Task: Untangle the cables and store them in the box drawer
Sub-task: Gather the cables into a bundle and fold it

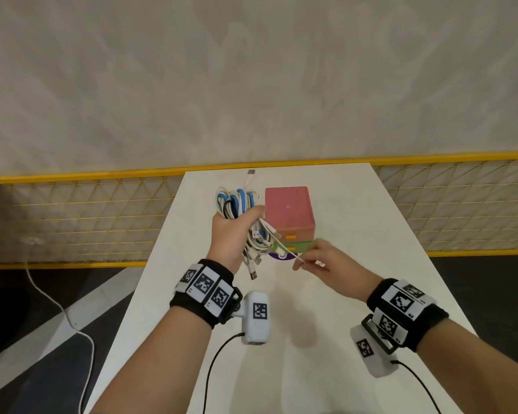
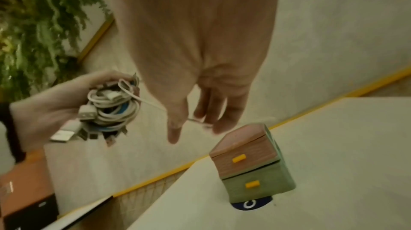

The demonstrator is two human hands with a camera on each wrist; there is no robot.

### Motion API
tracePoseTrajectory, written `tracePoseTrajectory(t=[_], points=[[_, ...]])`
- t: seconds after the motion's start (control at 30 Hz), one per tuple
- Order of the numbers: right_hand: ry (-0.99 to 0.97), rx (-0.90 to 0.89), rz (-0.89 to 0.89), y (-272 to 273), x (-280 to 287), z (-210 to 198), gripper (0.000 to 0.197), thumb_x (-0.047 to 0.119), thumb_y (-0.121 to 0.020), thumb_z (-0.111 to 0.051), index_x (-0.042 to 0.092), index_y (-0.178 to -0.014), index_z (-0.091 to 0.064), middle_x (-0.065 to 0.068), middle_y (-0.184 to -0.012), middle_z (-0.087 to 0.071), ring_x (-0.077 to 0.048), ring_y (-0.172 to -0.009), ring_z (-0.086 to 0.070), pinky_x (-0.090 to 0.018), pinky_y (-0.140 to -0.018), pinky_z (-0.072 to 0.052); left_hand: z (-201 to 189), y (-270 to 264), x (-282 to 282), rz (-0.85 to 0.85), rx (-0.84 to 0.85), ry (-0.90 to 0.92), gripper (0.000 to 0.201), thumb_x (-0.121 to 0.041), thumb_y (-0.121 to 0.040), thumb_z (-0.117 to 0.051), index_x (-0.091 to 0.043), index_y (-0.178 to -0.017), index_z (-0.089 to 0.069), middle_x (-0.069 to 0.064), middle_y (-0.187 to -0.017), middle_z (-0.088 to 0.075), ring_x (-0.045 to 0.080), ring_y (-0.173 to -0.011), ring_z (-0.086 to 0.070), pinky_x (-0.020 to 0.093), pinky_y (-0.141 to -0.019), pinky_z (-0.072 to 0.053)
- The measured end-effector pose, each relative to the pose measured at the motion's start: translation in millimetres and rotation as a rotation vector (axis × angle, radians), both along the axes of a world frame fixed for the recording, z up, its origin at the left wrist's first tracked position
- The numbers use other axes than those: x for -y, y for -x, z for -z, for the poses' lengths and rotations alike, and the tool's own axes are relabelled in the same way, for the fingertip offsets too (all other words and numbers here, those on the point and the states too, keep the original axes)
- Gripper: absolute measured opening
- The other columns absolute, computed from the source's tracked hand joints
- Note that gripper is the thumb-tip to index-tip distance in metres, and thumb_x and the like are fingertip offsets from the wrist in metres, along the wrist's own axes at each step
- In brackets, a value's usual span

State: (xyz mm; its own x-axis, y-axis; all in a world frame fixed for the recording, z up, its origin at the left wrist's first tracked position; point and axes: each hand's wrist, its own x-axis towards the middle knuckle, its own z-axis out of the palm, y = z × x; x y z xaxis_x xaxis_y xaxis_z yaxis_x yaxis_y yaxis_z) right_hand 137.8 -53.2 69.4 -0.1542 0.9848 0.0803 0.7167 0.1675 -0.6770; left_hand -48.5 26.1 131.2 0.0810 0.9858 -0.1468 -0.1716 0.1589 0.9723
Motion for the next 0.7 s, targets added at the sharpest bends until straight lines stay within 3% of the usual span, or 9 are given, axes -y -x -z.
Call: tracePoseTrajectory(t=[0.03, 0.1, 0.17, 0.3, 0.4, 0.5, 0.57, 0.63, 0.7], points=[[-0.104, 0.086, 0.055, -3, 0, 4, 0.018, 0.013, -0.091, -0.06, 0.018, -0.102, -0.073, 0.018, -0.087, -0.037, 0.004, -0.084, -0.045, -0.006, -0.076, -0.036, 0, 2, 0, 0.031, -0.021, -0.013, 0.02, -0.006, -0.079, -0.075, -0.017, -0.082, -0.058, 0.013, -0.086, -0.069, 0.025, -0.078, -0.067, 0.042, -0.083, -0.055], [-0.184, 0.201, 0.194, -7, -1, 3, 0.022, 0.019, -0.09, -0.062, 0.027, -0.108, -0.072, 0.006, -0.083, -0.041, -0.013, -0.08, -0.046, -0.014, -0.074, -0.036, 0, 5, 2, 0.093, -0.092, -0.056, 0.023, -0.005, -0.08, -0.074, -0.019, -0.078, -0.056, 0.005, -0.077, -0.067, 0.017, -0.07, -0.064, 0.033, -0.076, -0.055], [-0.127, 0.141, 0.276, -4, -4, -6, 0.026, 0.015, -0.091, -0.058, 0.028, -0.11, -0.07, -0.002, -0.082, -0.053, -0.021, -0.075, -0.054, -0.024, -0.07, -0.041, 4, 5, 5, 0.138, -0.181, -0.096, 0.021, -0.005, -0.081, -0.074, -0.018, -0.076, -0.058, -0.001, -0.072, -0.063, 0.011, -0.066, -0.061, 0.025, -0.067, -0.052], [-0.017, -0.161, 0.229, 8, -11, -18, 0.033, 0.005, -0.088, -0.051, 0.023, -0.11, -0.07, 0.006, -0.103, -0.066, -0.014, -0.086, -0.065, -0.027, -0.077, -0.054, 18, -3, 6, 0.198, -0.241, -0.111, 0.015, -0.005, -0.076, -0.076, -0.012, -0.083, -0.064, -0.002, -0.069, -0.063, 0.011, -0.063, -0.06, 0.026, -0.066, -0.051], [-0.038, -0.271, 0.217, 17, -13, -19, 0.031, -0.001, -0.089, -0.053, 0.029, -0.097, -0.06, 0.0, -0.1, -0.071, -0.014, -0.082, -0.071, -0.035, -0.077, -0.059, 25, -10, 8, 0.192, -0.229, -0.104, 0.029, -0.015, -0.071, -0.083, -0.008, -0.093, -0.066, -0.003, -0.072, -0.066, 0.008, -0.065, -0.063, 0.024, -0.065, -0.052], [-0.029, -0.401, 0.21, 25, -12, -19, 0.034, -0.006, -0.09, -0.052, 0.022, -0.106, -0.04, 0.013, -0.095, -0.069, -0.006, -0.076, -0.07, -0.024, -0.067, -0.058, 31, -17, 10, 0.141, -0.212, -0.094, 0.034, -0.018, -0.071, -0.084, -0.009, -0.099, -0.066, -0.001, -0.08, -0.071, 0.007, -0.07, -0.068, 0.021, -0.066, -0.053], [-0.041, -0.394, 0.215, 28, -13, -18, 0.029, -0.003, -0.089, -0.055, 0.016, -0.11, -0.046, 0.018, -0.091, -0.068, -0.005, -0.076, -0.068, -0.027, -0.071, -0.058, 33, -19, 12, 0.118, -0.205, -0.089, 0.032, -0.017, -0.075, -0.082, -0.012, -0.102, -0.066, 0.002, -0.088, -0.074, 0.009, -0.076, -0.071, 0.02, -0.066, -0.055], [-0.019, -0.441, 0.22, 30, -13, -19, 0.024, -0.002, -0.088, -0.057, 0.015, -0.105, -0.058, 0.009, -0.089, -0.07, -0.013, -0.08, -0.068, -0.033, -0.075, -0.059, 35, -21, 14, 0.107, -0.188, -0.083, 0.031, -0.017, -0.076, -0.081, -0.011, -0.103, -0.067, 0.004, -0.091, -0.075, 0.01, -0.078, -0.072, 0.019, -0.065, -0.055], [0.021, -0.566, 0.245, 30, -12, -22, 0.027, -0.005, -0.088, -0.058, 0.018, -0.102, -0.063, -0.002, -0.096, -0.068, -0.017, -0.087, -0.068, -0.027, -0.069, -0.06, 39, -20, 15, 0.108, -0.172, -0.067, 0.031, -0.018, -0.076, -0.081, -0.011, -0.104, -0.068, 0.005, -0.092, -0.075, 0.012, -0.081, -0.073, 0.022, -0.068, -0.056]])
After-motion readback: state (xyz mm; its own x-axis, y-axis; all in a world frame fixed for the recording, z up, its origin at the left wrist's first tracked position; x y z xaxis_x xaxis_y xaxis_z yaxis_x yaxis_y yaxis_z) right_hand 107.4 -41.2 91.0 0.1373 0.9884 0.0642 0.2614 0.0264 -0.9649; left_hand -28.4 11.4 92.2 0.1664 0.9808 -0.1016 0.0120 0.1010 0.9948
